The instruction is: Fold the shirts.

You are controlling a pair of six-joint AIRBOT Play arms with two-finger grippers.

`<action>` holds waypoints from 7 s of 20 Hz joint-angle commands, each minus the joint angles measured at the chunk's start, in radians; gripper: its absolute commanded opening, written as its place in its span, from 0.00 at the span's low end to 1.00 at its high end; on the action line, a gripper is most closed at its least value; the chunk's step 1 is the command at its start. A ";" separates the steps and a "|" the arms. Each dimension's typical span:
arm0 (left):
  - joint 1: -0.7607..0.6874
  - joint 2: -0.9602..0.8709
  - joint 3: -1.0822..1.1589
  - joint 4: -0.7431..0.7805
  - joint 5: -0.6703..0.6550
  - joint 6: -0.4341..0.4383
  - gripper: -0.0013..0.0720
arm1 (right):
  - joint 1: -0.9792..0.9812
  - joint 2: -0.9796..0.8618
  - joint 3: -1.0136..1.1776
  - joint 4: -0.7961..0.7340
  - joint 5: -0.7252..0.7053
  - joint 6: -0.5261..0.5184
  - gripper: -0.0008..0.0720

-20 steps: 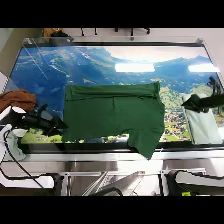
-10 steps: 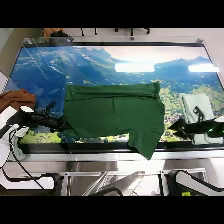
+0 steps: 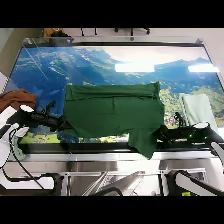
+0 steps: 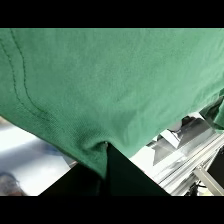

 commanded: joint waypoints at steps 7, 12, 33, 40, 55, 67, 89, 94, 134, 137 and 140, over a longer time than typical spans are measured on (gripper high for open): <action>-0.002 0.002 -0.002 0.056 -0.117 -0.033 0.04 | 0.008 0.082 -0.010 -0.088 0.121 0.063 0.04; 0.021 0.149 -0.161 0.185 -0.126 -0.113 0.04 | 0.008 0.267 -0.013 -0.426 0.290 0.343 0.04; -0.101 -0.182 0.512 0.176 -0.014 -0.266 0.04 | 0.010 -0.294 0.546 0.153 -0.132 -0.212 0.04; -0.111 -0.351 0.663 0.175 -0.060 -0.274 0.96 | -0.019 -0.339 0.609 0.135 -0.117 -0.280 0.55; -0.211 -0.349 1.021 0.173 -0.188 -0.353 0.96 | -0.029 -0.520 0.649 0.159 0.023 -0.310 0.93; -0.570 -0.359 0.841 0.172 0.109 -0.356 0.04 | -0.016 -0.377 0.806 0.158 0.202 -0.275 0.04; -0.652 -0.220 1.142 -0.061 -0.028 -0.380 0.04 | 0.192 -0.241 1.116 0.238 0.380 -0.025 0.04; -0.377 0.087 1.091 -0.061 -0.093 -0.371 0.04 | 0.617 -0.373 1.100 0.237 0.034 -0.016 0.04; -0.066 0.657 0.570 -0.060 -0.053 -0.182 0.04 | 0.443 -0.569 0.799 0.495 0.006 -0.283 0.04; -0.066 0.657 0.570 -0.060 -0.054 -0.182 0.04 | 0.384 -0.432 0.844 0.494 0.005 -0.249 0.04; -0.066 0.657 0.570 -0.060 -0.053 -0.182 0.04 | 0.254 -0.319 0.927 0.483 0.000 -0.176 0.04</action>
